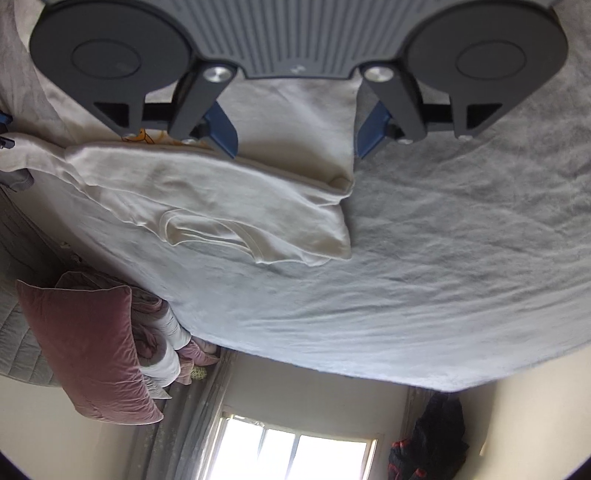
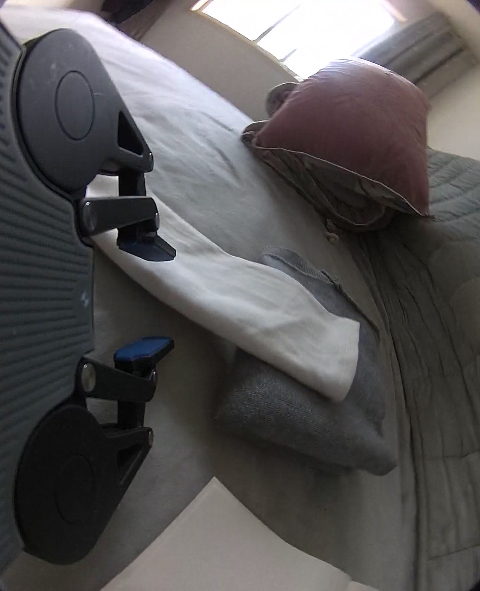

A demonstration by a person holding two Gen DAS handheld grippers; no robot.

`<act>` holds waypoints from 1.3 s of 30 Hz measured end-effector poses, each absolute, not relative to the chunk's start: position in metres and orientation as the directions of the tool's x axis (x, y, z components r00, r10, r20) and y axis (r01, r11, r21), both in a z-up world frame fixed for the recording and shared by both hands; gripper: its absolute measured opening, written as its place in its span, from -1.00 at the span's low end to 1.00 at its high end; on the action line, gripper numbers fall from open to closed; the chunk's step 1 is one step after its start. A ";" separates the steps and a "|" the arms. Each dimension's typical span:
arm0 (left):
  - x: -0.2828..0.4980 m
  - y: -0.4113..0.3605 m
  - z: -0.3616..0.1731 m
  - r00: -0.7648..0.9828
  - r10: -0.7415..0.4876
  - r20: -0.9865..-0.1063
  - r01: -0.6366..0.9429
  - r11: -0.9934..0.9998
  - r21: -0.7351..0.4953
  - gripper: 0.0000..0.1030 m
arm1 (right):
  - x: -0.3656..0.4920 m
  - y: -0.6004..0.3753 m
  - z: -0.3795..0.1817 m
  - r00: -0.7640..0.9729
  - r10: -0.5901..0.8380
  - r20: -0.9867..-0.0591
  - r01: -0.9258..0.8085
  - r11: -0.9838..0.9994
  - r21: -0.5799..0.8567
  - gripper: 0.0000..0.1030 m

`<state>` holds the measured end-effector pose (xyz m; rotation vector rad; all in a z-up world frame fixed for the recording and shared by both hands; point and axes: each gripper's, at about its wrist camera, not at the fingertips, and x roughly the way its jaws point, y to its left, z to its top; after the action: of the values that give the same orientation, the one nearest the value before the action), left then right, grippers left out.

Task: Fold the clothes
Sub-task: 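Grasp the sleeve cuff with the right gripper and lift it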

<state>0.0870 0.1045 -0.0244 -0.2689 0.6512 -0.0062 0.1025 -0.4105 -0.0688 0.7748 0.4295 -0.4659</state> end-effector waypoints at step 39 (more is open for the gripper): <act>0.095 0.151 0.005 0.812 -0.035 -0.582 -0.163 0.945 -0.284 0.41 | 0.127 -0.252 0.084 0.983 0.061 -0.173 -0.022 0.975 0.220 -0.79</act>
<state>0.0951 0.1507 0.0052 -0.3317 0.6217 0.0698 0.1265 -0.2522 0.0838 0.2196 0.1803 0.0422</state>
